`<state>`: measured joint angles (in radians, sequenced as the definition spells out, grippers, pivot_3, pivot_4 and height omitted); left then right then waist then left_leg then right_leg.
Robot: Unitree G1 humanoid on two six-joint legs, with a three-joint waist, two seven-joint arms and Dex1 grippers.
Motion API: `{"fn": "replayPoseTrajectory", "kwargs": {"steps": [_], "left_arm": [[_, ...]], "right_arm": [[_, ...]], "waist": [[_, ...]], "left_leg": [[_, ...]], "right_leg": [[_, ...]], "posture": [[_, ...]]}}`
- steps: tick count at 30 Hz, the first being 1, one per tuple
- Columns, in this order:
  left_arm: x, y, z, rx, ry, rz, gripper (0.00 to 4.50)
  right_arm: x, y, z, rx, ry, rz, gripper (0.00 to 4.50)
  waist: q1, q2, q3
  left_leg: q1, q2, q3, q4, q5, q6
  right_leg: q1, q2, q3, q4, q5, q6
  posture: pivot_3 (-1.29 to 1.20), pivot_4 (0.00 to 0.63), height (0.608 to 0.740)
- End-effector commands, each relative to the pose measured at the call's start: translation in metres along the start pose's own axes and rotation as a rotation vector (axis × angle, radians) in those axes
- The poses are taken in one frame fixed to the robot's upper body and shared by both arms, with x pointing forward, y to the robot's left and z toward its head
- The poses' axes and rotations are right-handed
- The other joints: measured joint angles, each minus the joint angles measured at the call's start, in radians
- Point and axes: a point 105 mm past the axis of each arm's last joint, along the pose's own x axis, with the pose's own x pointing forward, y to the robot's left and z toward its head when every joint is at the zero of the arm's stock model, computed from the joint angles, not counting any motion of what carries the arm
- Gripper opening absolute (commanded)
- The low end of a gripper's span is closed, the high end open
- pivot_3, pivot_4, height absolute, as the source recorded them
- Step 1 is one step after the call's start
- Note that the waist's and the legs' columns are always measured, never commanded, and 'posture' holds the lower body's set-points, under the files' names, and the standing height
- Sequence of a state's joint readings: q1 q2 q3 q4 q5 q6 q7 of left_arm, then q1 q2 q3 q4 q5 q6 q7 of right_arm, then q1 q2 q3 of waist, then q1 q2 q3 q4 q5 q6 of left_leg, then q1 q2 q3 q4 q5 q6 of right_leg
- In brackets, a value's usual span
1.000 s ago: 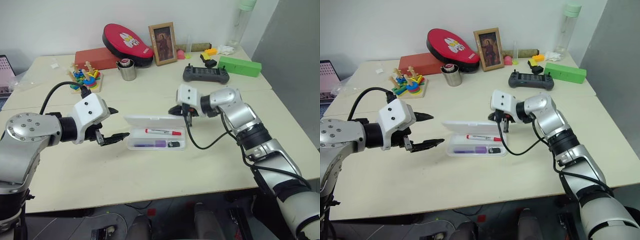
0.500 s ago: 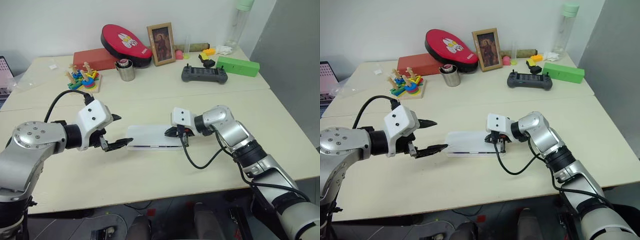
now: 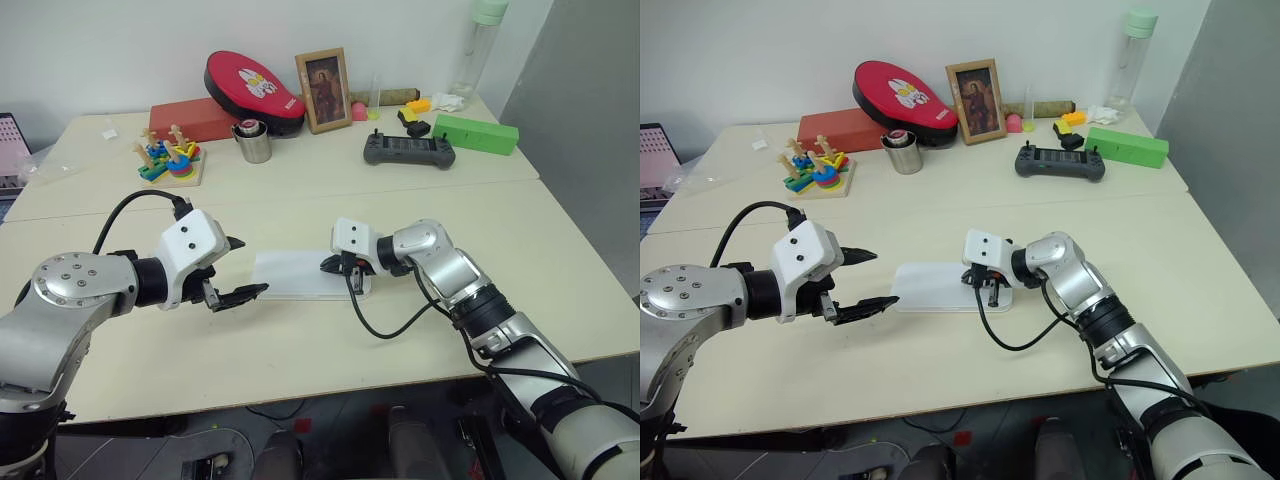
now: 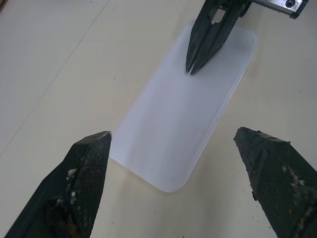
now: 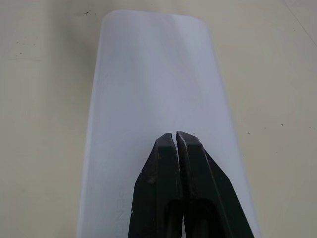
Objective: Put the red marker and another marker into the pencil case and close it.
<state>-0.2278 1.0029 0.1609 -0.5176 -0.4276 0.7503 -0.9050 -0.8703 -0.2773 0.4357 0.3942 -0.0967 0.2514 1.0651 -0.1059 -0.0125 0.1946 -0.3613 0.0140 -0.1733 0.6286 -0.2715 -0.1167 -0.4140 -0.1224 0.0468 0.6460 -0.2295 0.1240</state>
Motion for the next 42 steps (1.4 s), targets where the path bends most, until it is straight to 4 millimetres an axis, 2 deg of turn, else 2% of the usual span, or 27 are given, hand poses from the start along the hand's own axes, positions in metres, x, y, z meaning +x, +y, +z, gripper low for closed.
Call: {"fn": "replayPoseTrajectory", "kwargs": {"steps": [1, 5, 8, 10, 13, 15, 18, 22, 25, 30, 32, 35, 42], "left_arm": [[-0.003, 0.005, 0.006, 0.018, -0.022, 0.036, 4.24], [-0.005, 0.011, 0.004, -0.012, -0.033, 0.084, 4.24], [-0.017, 0.043, -0.014, -0.123, -0.084, 0.330, 4.24], [-0.021, 0.047, -0.020, -0.151, -0.097, 0.376, 4.24], [-0.017, 0.033, -0.055, -0.198, -0.058, 0.462, 4.24], [-0.018, 0.032, -0.066, -0.252, -0.071, 0.546, 4.24], [-0.016, 0.032, -0.072, -0.292, -0.087, 0.608, 4.24], [-0.014, 0.025, -0.086, -0.324, -0.065, 0.640, 4.24], [-0.021, 0.028, -0.100, -0.392, -0.062, 0.690, 4.24], [-0.025, 0.027, -0.108, -0.429, -0.055, 0.716, 4.24], [-0.024, 0.024, -0.113, -0.432, -0.038, 0.744, 4.24], [-0.019, 0.021, -0.115, -0.471, -0.049, 0.770, 4.24], [-0.015, 0.022, -0.118, -0.474, -0.047, 0.791, 4.24]], "right_arm": [[-0.008, -0.002, -0.002, 0.037, 0.002, -0.026, 0.09], [-0.018, -0.008, 0.010, 0.036, -0.032, -0.058, 0.09], [-0.049, -0.017, 0.030, 0.036, -0.096, -0.139, 0.09], [-0.057, -0.016, 0.033, 0.041, -0.106, -0.157, 0.09], [-0.086, -0.028, 0.012, 0.134, -0.069, -0.339, 0.09], [-0.098, -0.029, 0.004, 0.203, -0.089, -0.430, 0.09], [-0.104, -0.028, -0.009, 0.370, -0.127, -0.549, 0.09], [-0.108, -0.014, -0.023, 0.439, -0.115, -0.622, 0.09], [-0.111, -0.008, -0.034, 0.516, -0.109, -0.696, 0.09], [-0.119, -0.001, -0.051, 0.564, -0.078, -0.809, 0.09], [-0.130, 0.000, -0.070, 0.617, -0.043, -0.948, 0.09], [-0.141, 0.005, -0.090, 0.647, 0.013, -1.043, 0.09], [-0.134, 0.020, -0.098, 0.582, 0.045, -1.028, 0.09]], "waist": [[0.000, 0.000, 0.000], [0.007, 0.000, 0.000], [0.013, 0.001, 0.001], [0.014, 0.001, 0.001], [0.018, 0.001, -0.001], [0.025, 0.000, -0.001], [0.036, -0.001, 0.000], [0.046, -0.001, 0.000], [0.046, -0.001, 0.000], [0.048, -0.001, -0.001], [0.048, -0.001, -0.001], [0.051, -0.001, -0.001], [0.050, -0.002, -0.001]], "left_leg": [[0.000, 0.000, 0.000, 0.000, 0.000, 0.000], [-0.001, 0.000, 0.000, 0.000, 0.000, 0.000], [-0.001, 0.000, 0.000, 0.000, 0.000, 0.000], [-0.002, 0.000, 0.000, 0.000, 0.000, 0.000], [-0.002, 0.000, 0.000, -0.001, 0.000, 0.000], [-0.002, 0.000, 0.000, -0.001, 0.000, 0.000], [-0.004, 0.000, 0.000, -0.001, 0.000, 0.000], [-0.002, 0.000, 0.000, 0.001, 0.000, 0.000], [-0.001, 0.000, 0.001, 0.001, 0.000, 0.000], [-0.001, 0.000, 0.001, 0.001, 0.000, 0.001], [-0.001, 0.000, 0.001, 0.001, 0.000, 0.001], [-0.002, 0.000, 0.001, 0.000, 0.000, 0.000], [-0.001, 0.000, 0.001, 0.000, 0.000, 0.001]], "right_leg": [[0.000, 0.000, 0.000, 0.000, 0.000, 0.000], [0.000, 0.000, 0.000, -0.001, 0.000, 0.000], [0.000, 0.000, 0.000, -0.001, 0.000, 0.000], [-0.002, 0.000, 0.000, -0.001, 0.000, 0.000], [-0.001, 0.000, 0.000, -0.003, 0.000, 0.000], [-0.001, -0.001, 0.000, -0.003, 0.000, 0.000], [-0.002, 0.000, -0.001, -0.002, 0.000, -0.001], [0.000, 0.000, -0.001, -0.002, 0.001, 0.000], [0.001, 0.000, -0.001, -0.002, 0.001, 0.001], [0.001, 0.000, -0.001, -0.002, 0.002, 0.001], [0.001, 0.000, -0.001, -0.002, 0.002, 0.001], [0.001, 0.000, -0.001, -0.003, 0.002, 0.000], [0.001, 0.000, -0.001, -0.002, 0.000, 0.002]], "posture": [[0.00, 0.150, 0.740], [0.00, 0.150, 0.740], [0.00, 0.150, 0.740], [0.00, 0.150, 0.740], [0.00, 0.150, 0.740], [0.00, 0.150, 0.740], [0.00, 0.150, 0.740], [0.00, 0.150, 0.740], [0.00, 0.150, 0.740], [0.00, 0.150, 0.740], [0.00, 0.150, 0.740], [0.00, 0.150, 0.740], [0.00, 0.150, 0.740]]}}
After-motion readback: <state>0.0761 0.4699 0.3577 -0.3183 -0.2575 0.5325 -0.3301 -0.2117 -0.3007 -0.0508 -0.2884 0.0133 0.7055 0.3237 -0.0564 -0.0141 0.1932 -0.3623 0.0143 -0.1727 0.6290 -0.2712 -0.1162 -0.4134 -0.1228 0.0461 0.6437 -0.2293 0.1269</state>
